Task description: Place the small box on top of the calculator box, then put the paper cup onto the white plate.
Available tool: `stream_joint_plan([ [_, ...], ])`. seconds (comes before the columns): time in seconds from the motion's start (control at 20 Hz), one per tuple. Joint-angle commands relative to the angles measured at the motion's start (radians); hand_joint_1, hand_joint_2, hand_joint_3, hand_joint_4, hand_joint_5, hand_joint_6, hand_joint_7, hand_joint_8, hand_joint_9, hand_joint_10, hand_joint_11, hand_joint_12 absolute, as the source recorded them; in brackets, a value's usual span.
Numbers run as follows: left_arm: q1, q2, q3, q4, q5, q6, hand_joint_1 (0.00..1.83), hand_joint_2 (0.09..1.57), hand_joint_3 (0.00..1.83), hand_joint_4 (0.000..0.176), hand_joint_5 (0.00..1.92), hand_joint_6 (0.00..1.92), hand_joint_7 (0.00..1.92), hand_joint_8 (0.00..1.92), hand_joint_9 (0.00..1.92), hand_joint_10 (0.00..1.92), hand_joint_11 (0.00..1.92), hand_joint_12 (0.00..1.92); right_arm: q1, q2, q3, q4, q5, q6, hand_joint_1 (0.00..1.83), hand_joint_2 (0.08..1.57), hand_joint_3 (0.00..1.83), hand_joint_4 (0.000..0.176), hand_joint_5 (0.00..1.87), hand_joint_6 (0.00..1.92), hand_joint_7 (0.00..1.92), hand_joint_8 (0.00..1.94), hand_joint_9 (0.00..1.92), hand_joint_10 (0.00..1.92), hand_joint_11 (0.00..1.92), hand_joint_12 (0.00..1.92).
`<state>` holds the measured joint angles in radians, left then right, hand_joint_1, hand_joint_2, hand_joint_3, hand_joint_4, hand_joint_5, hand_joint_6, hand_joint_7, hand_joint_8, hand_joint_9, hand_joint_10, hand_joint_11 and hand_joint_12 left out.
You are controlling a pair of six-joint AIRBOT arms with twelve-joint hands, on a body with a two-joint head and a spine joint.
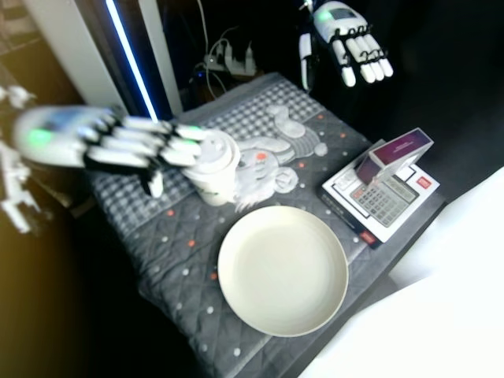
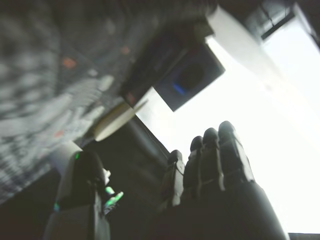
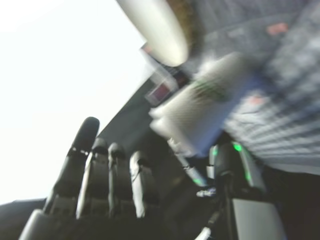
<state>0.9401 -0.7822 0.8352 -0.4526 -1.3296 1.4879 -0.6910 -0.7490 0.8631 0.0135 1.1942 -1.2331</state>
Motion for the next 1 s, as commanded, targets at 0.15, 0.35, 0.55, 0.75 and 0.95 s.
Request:
stream_joint_plan([
  [0.15, -0.005, 0.002, 0.004, 0.020, -0.136, -0.004, 0.70, 1.17, 0.01, 0.133, 0.00, 0.00, 0.00, 0.00, 0.00, 0.00, 0.00, 0.00, 0.005, 0.016, 0.009, 0.023, 0.142, 0.000, 0.63, 1.12, 0.00, 0.055, 0.00, 0.00, 0.00, 0.00, 0.00, 0.00, 0.00, 1.88],
  [0.35, -0.008, -0.005, 0.009, 0.014, -0.122, -0.004, 0.69, 1.17, 0.01, 0.148, 0.00, 0.00, 0.00, 0.00, 0.00, 0.00, 0.00, 0.00, 0.014, 0.000, 0.024, 0.023, 0.140, 0.002, 0.77, 1.08, 0.00, 0.128, 0.00, 0.00, 0.00, 0.00, 0.00, 0.00, 0.00, 1.92],
  [0.55, 0.022, 0.010, -0.002, 0.004, -0.163, -0.017, 0.69, 1.18, 0.01, 0.154, 0.00, 0.00, 0.00, 0.00, 0.00, 0.00, 0.00, 0.00, 0.154, -0.057, 0.043, -0.067, 0.025, 0.001, 0.80, 1.07, 0.00, 0.116, 0.00, 0.00, 0.00, 0.00, 0.00, 0.00, 0.00, 1.92],
  [0.75, 0.027, 0.007, 0.001, -0.008, -0.165, -0.024, 0.69, 1.18, 0.01, 0.166, 0.00, 0.00, 0.00, 0.00, 0.00, 0.00, 0.00, 0.00, 0.154, -0.057, 0.045, -0.065, 0.022, 0.001, 0.77, 1.05, 0.00, 0.102, 0.00, 0.00, 0.00, 0.00, 0.00, 0.00, 0.00, 1.70],
  [0.95, 0.027, 0.002, 0.004, -0.013, -0.161, -0.024, 0.70, 1.19, 0.01, 0.168, 0.00, 0.00, 0.00, 0.00, 0.00, 0.00, 0.00, 0.00, 0.157, -0.079, 0.056, -0.070, 0.001, 0.001, 0.69, 1.09, 0.01, 0.035, 0.05, 0.03, 0.02, 0.00, 0.01, 0.00, 0.00, 1.57],
])
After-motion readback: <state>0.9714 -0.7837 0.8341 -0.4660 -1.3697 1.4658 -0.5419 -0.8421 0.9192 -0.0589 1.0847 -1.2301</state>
